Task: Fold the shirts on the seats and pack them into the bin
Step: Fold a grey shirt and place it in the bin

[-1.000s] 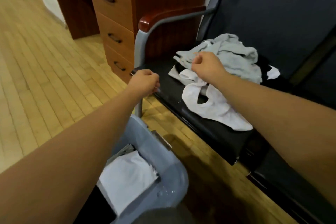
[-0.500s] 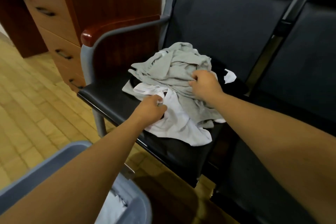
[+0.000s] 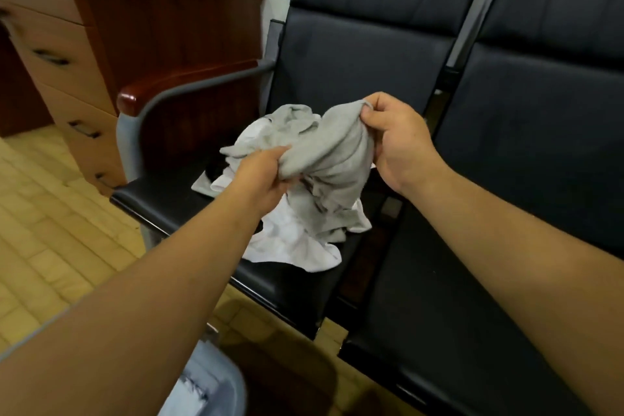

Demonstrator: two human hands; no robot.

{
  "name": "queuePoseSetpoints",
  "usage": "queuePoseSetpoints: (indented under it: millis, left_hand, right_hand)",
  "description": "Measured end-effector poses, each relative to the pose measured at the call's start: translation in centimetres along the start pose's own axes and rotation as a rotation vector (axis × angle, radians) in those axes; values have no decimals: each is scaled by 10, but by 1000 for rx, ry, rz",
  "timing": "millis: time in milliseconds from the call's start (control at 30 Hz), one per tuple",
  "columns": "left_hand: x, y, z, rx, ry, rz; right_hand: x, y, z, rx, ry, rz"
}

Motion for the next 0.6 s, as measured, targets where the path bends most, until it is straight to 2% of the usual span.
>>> queuePoseSetpoints:
  millis: [100, 233, 367, 533, 600]
  left_hand:
    - [31, -15, -15, 138, 58, -49]
    - [90, -32, -55, 197, 198, 3]
    - [151, -27, -97, 204, 406, 173]
    - [203, 19, -133, 172, 604, 526]
    - [214, 42, -139, 167, 613, 585]
  right_hand:
    - [-20, 11, -20, 77, 11, -209]
    - [-34, 19, -56, 216, 122, -143]
    - [-43, 40, -96, 224, 229, -97]
    - [-103, 53, -152, 168, 30, -245]
    - [-129, 46, -174, 169, -42, -302]
Point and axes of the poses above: each hand's wrist, its own z-axis towards the middle knuckle, its own x-axis out of the palm, y = z × x, the point moved 10 cm from there along z, towards the middle knuckle, and after that the axes turned 8 degrees about y, right-handed, at the moved point
